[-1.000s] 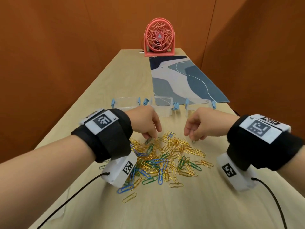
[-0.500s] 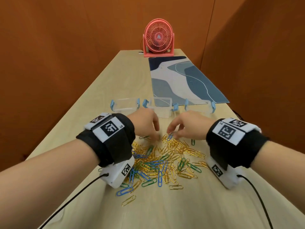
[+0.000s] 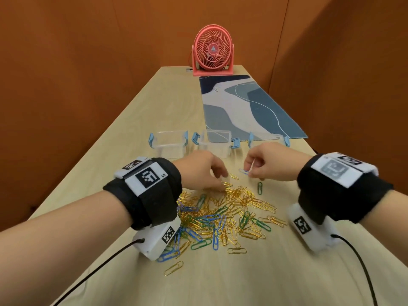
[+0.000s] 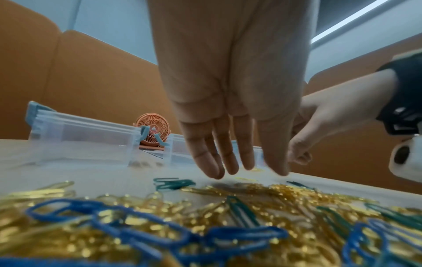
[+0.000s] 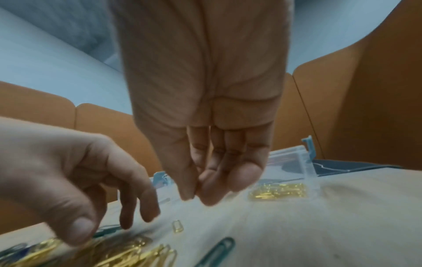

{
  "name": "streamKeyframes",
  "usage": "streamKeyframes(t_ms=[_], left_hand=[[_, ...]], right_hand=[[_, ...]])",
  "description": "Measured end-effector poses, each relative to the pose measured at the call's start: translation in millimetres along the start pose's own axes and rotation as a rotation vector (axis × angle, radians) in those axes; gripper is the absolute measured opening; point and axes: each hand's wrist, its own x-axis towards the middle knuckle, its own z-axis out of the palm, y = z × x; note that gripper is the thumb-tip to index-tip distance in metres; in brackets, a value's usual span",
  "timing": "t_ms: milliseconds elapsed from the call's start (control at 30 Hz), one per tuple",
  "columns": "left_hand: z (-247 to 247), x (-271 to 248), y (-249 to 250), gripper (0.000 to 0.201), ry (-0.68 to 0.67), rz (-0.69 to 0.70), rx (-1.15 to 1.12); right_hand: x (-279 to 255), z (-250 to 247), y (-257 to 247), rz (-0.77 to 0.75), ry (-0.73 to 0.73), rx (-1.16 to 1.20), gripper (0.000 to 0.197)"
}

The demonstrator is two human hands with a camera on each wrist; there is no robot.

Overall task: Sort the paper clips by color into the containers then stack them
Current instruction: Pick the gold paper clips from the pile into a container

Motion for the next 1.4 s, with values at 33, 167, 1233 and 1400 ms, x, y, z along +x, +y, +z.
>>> streamKeyframes(t_ms=[33, 167, 1233, 1400], left_hand=[[2, 0, 3, 0.041, -0.035, 0.016, -0.001], [8, 3, 11, 0.046, -0.169, 0.064, 0.052], [-4, -12, -3, 0.003, -0.126, -0.209, -0.521], [-30, -16, 12, 0.009, -0.109, -0.136, -0.682]], right_hand=[[-2, -2, 2, 0.029, -0.014, 0.002, 0.007], [-14, -3, 2, 0.094, -0.059, -0.086, 0.030], [-21, 19, -10, 0.089, -0.078, 0.162, 0.009], [-22, 13, -15, 0.286, -0.110, 0.771, 0.016]])
